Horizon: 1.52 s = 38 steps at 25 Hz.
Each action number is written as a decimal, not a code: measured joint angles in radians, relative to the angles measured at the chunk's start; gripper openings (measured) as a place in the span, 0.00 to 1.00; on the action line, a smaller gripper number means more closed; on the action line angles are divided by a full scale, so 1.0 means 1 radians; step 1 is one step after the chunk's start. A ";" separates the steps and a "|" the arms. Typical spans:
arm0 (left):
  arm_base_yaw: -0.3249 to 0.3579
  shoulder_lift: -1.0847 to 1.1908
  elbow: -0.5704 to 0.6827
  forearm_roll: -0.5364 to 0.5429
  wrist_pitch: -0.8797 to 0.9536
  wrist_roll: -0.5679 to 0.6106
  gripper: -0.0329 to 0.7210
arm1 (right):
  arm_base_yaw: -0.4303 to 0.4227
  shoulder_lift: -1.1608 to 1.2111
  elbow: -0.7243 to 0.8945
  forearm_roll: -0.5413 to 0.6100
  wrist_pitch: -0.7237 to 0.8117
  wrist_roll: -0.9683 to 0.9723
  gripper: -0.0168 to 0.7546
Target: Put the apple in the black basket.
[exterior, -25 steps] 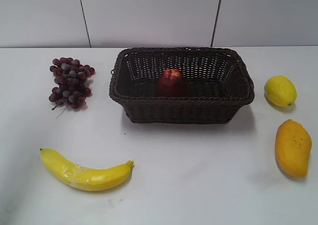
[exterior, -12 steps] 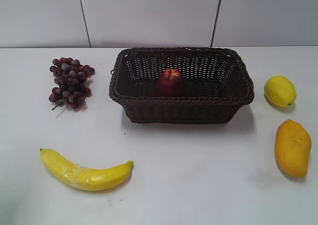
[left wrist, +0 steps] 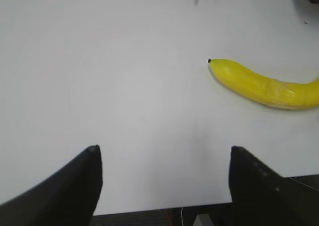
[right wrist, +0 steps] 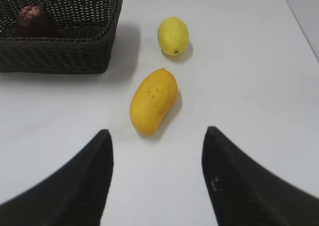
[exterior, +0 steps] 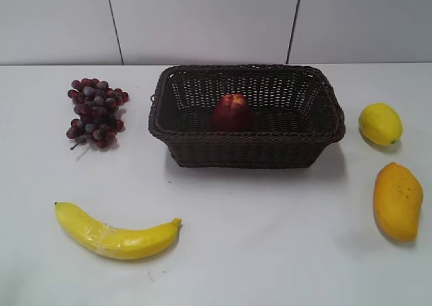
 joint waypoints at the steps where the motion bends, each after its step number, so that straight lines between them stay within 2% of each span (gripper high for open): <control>1: 0.000 -0.035 0.025 -0.002 0.000 0.000 0.83 | 0.000 0.000 0.000 0.000 0.000 0.000 0.58; 8: 0.000 -0.258 0.185 -0.011 -0.058 -0.005 0.83 | 0.000 0.000 0.000 0.000 0.000 0.000 0.58; 18: 0.003 -0.525 0.276 -0.001 -0.084 -0.033 0.83 | 0.000 0.000 0.000 0.000 0.000 0.000 0.58; 38: 0.003 -0.705 0.284 -0.001 -0.067 -0.035 0.83 | 0.000 0.000 0.000 0.000 0.000 0.000 0.58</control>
